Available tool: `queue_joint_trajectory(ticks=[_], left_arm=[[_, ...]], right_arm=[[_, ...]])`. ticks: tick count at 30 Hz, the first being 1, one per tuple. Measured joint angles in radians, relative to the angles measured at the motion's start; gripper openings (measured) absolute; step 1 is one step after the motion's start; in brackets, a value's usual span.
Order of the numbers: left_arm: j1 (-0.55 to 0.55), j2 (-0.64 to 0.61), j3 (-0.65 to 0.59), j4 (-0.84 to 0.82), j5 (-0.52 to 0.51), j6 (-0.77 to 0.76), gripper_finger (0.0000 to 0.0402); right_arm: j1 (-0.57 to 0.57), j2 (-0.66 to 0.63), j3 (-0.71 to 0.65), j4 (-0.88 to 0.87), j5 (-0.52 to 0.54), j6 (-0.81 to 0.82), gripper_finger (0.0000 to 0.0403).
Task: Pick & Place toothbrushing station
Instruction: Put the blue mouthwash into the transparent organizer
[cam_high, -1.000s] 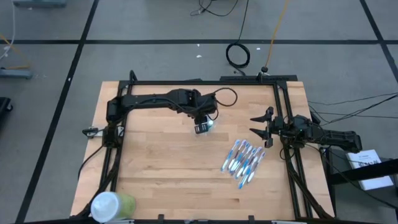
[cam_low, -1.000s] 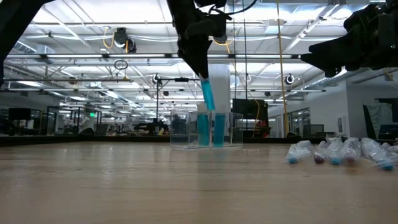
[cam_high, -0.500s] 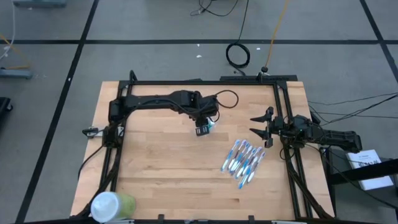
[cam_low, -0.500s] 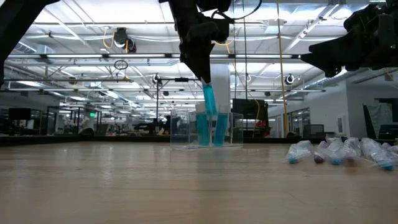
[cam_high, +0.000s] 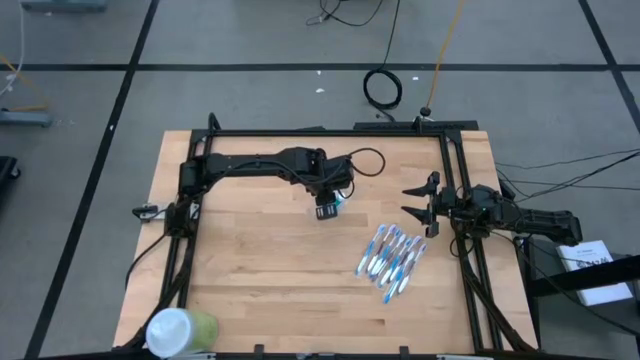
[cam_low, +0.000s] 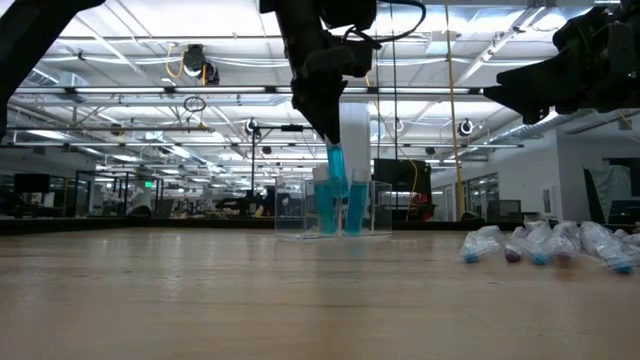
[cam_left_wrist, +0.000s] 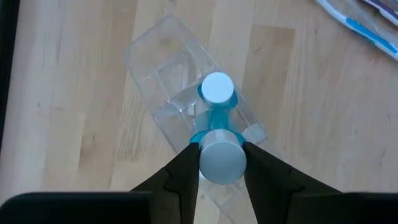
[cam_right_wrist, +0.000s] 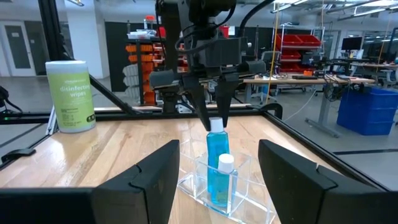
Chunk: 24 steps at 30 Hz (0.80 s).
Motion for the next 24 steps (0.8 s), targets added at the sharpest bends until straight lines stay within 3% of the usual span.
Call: queue_joint_trajectory(ticks=[24], left_arm=[[0.000,0.095,0.000,0.029,0.047,0.012,0.0120]], right_arm=[[0.000,0.000,0.000,0.000,0.000,0.000,0.0212]])
